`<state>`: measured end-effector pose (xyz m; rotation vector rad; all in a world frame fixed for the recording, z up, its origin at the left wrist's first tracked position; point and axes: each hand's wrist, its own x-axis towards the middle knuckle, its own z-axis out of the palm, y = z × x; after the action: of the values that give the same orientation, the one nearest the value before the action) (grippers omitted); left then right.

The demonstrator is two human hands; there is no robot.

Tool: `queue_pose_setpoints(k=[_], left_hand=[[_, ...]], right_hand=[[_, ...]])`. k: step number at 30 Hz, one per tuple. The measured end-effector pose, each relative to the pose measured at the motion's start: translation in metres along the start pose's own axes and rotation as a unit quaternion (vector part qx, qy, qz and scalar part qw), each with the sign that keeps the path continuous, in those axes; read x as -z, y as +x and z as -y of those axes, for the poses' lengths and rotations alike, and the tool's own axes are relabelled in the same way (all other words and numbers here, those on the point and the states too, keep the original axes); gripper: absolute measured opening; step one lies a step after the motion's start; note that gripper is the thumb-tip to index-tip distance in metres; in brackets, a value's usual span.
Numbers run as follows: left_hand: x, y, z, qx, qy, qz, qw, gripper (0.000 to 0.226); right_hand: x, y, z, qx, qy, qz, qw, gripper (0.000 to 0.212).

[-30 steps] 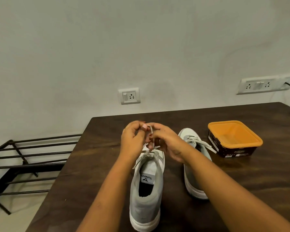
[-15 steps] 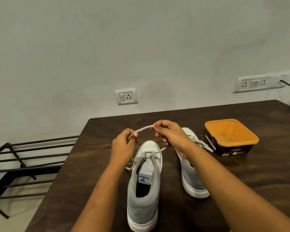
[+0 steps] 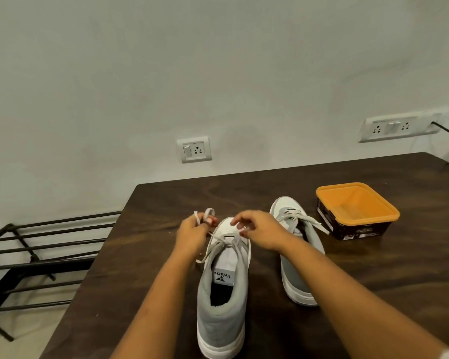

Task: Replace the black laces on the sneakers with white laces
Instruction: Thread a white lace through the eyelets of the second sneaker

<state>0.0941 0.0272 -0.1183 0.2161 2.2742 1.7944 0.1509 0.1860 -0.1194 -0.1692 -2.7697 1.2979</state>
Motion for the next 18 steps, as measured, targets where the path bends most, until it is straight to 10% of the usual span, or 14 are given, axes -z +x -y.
queue_pose_setpoints(k=[6,13,18], left_hand=[[0.032,0.008,0.009,0.100,0.056,-0.243,0.963,0.023],[0.021,-0.010,-0.006,0.110,0.266,-0.182,0.940,0.091],[-0.004,-0.007,-0.003,0.007,0.366,0.014,0.931,0.011]], right_hand=[[-0.015,-0.001,-0.007,0.017,-0.135,0.023,0.990,0.020],[-0.024,-0.006,-0.005,0.067,-0.281,0.009,0.957,0.023],[-0.028,-0.008,-0.011,0.123,-0.358,0.012,0.925,0.017]])
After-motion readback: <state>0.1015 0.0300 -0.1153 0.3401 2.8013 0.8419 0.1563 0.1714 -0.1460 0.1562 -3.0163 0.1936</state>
